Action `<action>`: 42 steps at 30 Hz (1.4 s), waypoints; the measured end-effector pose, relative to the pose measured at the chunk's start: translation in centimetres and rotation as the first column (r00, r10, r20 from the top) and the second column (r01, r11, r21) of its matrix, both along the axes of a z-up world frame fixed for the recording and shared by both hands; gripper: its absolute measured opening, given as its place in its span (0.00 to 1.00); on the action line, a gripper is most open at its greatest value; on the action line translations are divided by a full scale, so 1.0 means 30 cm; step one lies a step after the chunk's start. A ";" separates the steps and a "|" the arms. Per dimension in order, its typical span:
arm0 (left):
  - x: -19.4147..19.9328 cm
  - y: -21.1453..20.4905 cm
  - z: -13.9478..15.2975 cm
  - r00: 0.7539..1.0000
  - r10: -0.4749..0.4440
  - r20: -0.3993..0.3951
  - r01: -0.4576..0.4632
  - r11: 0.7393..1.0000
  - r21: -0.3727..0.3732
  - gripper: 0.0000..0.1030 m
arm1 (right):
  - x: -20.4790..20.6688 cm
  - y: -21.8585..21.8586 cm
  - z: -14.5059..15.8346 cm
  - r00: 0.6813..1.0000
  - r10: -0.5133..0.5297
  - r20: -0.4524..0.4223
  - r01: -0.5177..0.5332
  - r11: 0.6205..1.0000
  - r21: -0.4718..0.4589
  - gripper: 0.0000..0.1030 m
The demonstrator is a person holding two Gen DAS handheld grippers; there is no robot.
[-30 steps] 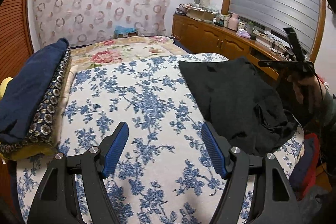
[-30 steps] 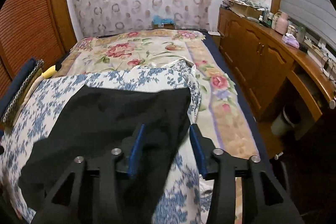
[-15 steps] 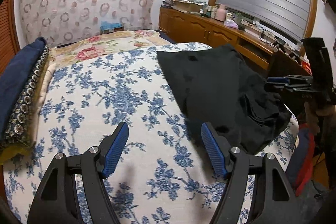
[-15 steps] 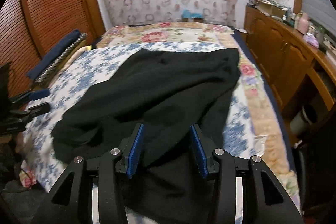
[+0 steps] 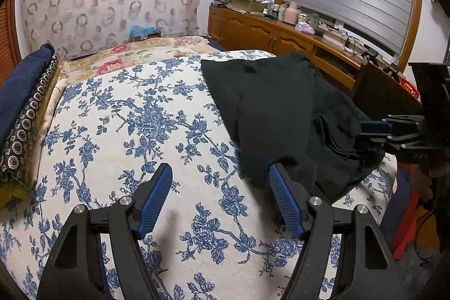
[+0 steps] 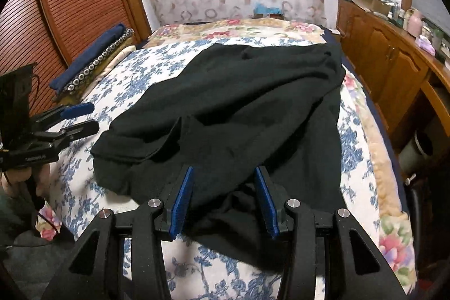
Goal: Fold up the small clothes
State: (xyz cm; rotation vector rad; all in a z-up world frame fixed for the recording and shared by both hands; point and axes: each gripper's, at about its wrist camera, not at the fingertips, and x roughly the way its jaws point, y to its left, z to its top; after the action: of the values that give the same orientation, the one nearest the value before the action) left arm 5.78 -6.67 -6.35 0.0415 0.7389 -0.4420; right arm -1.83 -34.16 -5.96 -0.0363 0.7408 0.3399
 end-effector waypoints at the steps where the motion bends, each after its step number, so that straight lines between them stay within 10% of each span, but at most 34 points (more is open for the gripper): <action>1: -0.001 -0.002 -0.002 1.000 0.000 -0.001 0.000 1.000 0.001 0.71 | -0.001 0.006 -0.003 1.000 -0.004 0.000 0.004 1.000 -0.004 0.45; 6: -0.008 -0.014 -0.005 1.000 -0.004 0.001 0.004 1.000 0.006 0.71 | 0.014 -0.005 -0.017 1.000 -0.016 -0.010 0.016 1.000 0.005 0.45; 9: -0.013 -0.021 -0.004 1.000 -0.010 0.001 0.010 1.000 0.010 0.71 | 0.016 -0.009 -0.019 1.000 -0.007 0.004 0.007 1.000 0.022 0.12; 12: -0.013 -0.026 0.001 1.000 -0.010 0.001 0.010 1.000 0.009 0.71 | -0.008 -0.018 -0.006 0.999 0.016 0.029 -0.017 0.999 0.046 0.07; 33: -0.032 -0.091 0.005 0.997 -0.070 -0.028 0.070 0.998 -0.001 0.71 | -0.134 -0.210 -0.018 0.997 -0.075 0.010 0.075 0.997 -0.021 0.06; 42: -0.028 -0.131 -0.021 0.987 -0.137 -0.084 0.133 0.990 -0.051 0.61 | -0.110 -0.219 -0.033 0.992 -0.117 0.045 0.118 0.993 -0.021 0.29</action>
State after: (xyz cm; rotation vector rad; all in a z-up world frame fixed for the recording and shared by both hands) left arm 4.94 -10.61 -6.99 0.0300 0.8148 -0.5932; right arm -5.14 -40.73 -6.94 -0.0224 0.7002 0.2175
